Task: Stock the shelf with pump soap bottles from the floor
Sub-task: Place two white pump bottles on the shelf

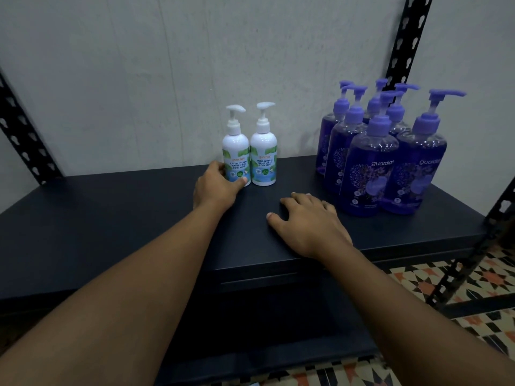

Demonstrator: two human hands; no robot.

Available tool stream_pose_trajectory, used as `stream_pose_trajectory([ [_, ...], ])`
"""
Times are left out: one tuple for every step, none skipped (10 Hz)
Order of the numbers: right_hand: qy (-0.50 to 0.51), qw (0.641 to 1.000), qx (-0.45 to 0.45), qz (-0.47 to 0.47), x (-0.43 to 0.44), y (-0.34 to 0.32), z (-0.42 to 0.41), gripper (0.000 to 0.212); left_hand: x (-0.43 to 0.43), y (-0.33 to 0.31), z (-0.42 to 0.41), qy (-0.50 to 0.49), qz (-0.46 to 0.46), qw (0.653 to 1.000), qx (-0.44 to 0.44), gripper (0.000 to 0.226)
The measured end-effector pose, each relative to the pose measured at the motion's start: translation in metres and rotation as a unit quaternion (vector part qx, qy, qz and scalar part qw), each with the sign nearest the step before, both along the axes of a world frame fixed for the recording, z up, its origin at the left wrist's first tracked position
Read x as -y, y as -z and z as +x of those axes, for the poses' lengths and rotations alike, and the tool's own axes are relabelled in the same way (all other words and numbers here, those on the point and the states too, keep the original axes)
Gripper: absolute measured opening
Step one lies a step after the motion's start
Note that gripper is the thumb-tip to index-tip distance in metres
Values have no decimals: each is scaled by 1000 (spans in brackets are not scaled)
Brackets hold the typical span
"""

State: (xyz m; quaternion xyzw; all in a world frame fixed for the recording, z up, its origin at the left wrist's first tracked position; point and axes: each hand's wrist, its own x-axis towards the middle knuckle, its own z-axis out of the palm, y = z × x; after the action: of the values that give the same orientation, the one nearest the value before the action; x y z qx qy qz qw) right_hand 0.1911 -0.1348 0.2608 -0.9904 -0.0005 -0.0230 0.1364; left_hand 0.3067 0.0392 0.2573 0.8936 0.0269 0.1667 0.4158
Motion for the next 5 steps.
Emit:
stream_pose_trajectory([
  [0, 1000, 0, 2, 0, 0, 0, 66, 0, -1, 0, 1, 3, 1000, -2, 61],
  [-1, 1000, 2, 7, 0, 0, 1, 66, 0, 0, 0, 2, 4, 1000, -5, 63],
  [3, 1000, 20, 16, 0, -1, 0, 63, 1, 0, -4, 2, -10, 1000, -16, 77],
  [17, 995, 79, 55, 2, 0, -3, 50, -2, -1, -18, -11, -20, 1000, -21, 90],
  [33, 982, 145, 116, 3, 0, -10, 37, -5, -2, -50, -4, -2, 1000, -19, 79],
])
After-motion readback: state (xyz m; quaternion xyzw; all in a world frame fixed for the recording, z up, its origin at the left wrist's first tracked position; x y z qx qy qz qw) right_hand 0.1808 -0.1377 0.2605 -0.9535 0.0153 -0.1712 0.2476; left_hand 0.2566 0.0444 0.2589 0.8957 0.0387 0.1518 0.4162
